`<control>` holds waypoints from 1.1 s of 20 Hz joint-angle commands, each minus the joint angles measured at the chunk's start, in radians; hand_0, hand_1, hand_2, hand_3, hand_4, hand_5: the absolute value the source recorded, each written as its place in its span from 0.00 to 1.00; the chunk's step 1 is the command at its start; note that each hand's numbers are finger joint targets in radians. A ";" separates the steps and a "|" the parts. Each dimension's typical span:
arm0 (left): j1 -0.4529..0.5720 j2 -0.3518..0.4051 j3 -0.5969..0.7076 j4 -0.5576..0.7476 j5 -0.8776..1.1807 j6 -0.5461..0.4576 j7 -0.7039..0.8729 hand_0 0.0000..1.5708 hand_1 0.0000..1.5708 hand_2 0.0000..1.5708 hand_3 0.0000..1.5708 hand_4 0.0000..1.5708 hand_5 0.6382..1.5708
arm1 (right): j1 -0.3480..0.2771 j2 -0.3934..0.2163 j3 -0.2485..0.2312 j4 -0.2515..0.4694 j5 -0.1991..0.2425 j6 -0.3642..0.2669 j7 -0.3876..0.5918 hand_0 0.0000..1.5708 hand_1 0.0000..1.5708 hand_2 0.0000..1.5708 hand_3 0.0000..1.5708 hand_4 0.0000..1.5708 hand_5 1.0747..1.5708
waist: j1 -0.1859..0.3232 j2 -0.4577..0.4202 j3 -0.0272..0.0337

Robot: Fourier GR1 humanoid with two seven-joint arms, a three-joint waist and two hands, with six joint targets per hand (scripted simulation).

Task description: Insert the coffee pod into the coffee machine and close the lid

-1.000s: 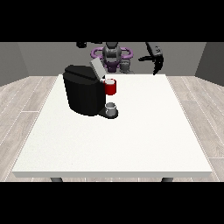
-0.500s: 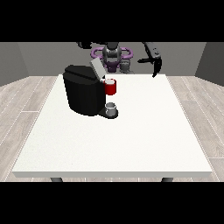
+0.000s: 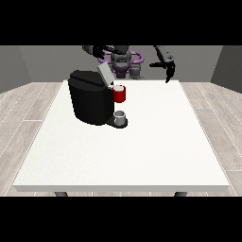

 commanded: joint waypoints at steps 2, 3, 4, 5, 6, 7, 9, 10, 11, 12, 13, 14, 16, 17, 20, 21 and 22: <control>0.019 0.000 -0.045 -0.133 0.011 -0.011 0.050 0.00 0.00 0.00 0.00 0.20 1.00 | -0.095 0.002 -0.089 0.108 -0.016 -0.009 -0.009 0.00 0.00 0.00 0.00 0.22 1.00 | 0.042 0.035 0.0003; 0.047 -0.020 -0.055 -0.148 0.016 -0.007 0.059 0.00 0.00 0.00 0.00 0.23 1.00 | -0.114 -0.014 -0.110 0.140 -0.015 -0.005 -0.024 0.00 0.00 0.00 0.00 0.21 1.00 | 0.059 0.046 0.0003; 0.046 -0.008 -0.042 -0.155 0.032 -0.011 0.054 0.00 0.00 0.00 0.00 0.18 1.00 | -0.118 -0.055 -0.156 0.136 -0.059 0.040 -0.043 0.00 0.00 0.00 0.00 0.22 1.00 | 0.040 0.052 0.0003; 0.064 0.029 -0.024 -0.125 0.023 -0.018 -0.009 0.00 0.00 0.00 0.00 0.24 1.00 | -0.137 -0.035 -0.140 0.135 -0.034 0.016 -0.019 0.00 0.00 0.00 0.00 0.25 1.00 | 0.026 0.063 0.0000; 0.062 -0.027 -0.071 -0.213 0.042 -0.031 0.099 0.00 0.00 0.00 0.00 0.24 1.00 | -0.147 -0.044 -0.173 0.201 -0.023 -0.020 -0.020 0.00 0.00 0.00 0.00 0.26 1.00 | 0.081 0.051 0.0004; 0.068 0.041 -0.013 -0.136 0.038 -0.030 0.009 0.00 0.00 0.00 0.00 0.23 1.00 | -0.160 -0.078 -0.184 0.158 -0.054 0.035 -0.005 0.00 0.00 0.00 0.00 0.25 1.00 | 0.030 0.076 0.0000; 0.093 -0.011 -0.073 -0.192 0.014 -0.008 0.019 0.00 0.00 0.00 0.00 0.24 1.00 | -0.183 -0.059 -0.206 0.240 -0.037 -0.013 -0.062 0.00 0.00 0.00 0.00 0.23 1.00 | 0.060 0.093 0.0002; 0.052 -0.018 -0.055 -0.134 0.002 0.040 -0.023 0.00 0.00 0.00 0.00 0.22 1.00 | -0.239 -0.043 -0.186 0.236 -0.023 -0.020 -0.028 0.00 0.00 0.00 0.00 0.25 1.00 | 0.035 0.119 -0.0001; 0.076 0.025 -0.002 -0.146 0.074 -0.010 0.032 0.00 0.00 0.00 0.00 0.19 1.00 | -0.126 -0.041 -0.154 0.219 -0.026 0.016 -0.071 0.00 0.00 0.00 0.00 0.25 1.00 | 0.009 0.073 0.0000; 0.059 0.041 -0.008 -0.064 0.031 -0.006 -0.104 0.00 0.00 0.00 0.00 0.19 1.00 | -0.226 -0.024 -0.178 0.217 -0.043 -0.005 -0.062 0.00 0.00 0.00 0.00 0.26 1.00 | 0.009 0.128 -0.0002; 0.095 -0.012 -0.068 -0.193 0.028 0.003 0.015 0.00 0.00 0.00 0.00 0.20 1.00 | -0.269 -0.081 -0.250 0.277 -0.084 0.027 -0.030 0.00 0.00 0.00 0.00 0.27 1.00 | 0.072 0.101 0.0002; 0.032 0.036 -0.022 -0.136 0.056 -0.020 -0.026 0.00 0.00 0.00 0.00 0.21 1.00 | -0.265 -0.072 -0.233 0.301 -0.055 0.006 -0.083 0.00 0.00 0.00 0.00 0.29 1.00 | 0.038 0.148 0.0000; 0.043 0.039 -0.027 -0.184 0.086 -0.042 0.056 0.00 0.00 0.00 0.00 0.21 1.00 | -0.319 -0.096 -0.264 0.334 -0.066 0.008 -0.038 0.00 0.00 0.00 0.00 0.28 1.00 | 0.062 0.123 0.0001; 0.015 0.036 -0.018 -0.141 0.076 -0.012 0.035 0.00 0.00 0.00 0.00 0.22 1.00 | -0.298 -0.054 -0.229 0.348 -0.052 -0.006 -0.080 0.00 0.00 0.00 0.00 0.27 1.00 | 0.036 0.142 0.0000; 0.057 0.052 -0.038 -0.180 0.059 -0.024 0.013 0.00 0.00 0.00 0.00 0.18 1.00 | -0.293 -0.104 -0.291 0.403 -0.098 0.035 -0.164 0.00 0.00 0.00 0.00 0.28 1.00 | 0.063 0.151 0.0003; -0.029 0.045 -0.016 -0.126 0.069 0.014 0.038 0.00 0.00 0.00 0.00 0.19 1.00 | -0.336 -0.072 -0.257 0.388 -0.076 0.011 -0.120 0.00 0.00 0.00 0.00 0.27 1.00 | 0.026 0.161 0.0000; 0.042 0.028 -0.055 -0.120 0.024 0.021 -0.022 0.00 0.00 0.00 0.00 0.23 1.00 | -0.308 -0.078 -0.246 0.389 -0.075 0.032 -0.133 0.00 0.00 0.00 0.00 0.28 1.00 | 0.027 0.142 0.0000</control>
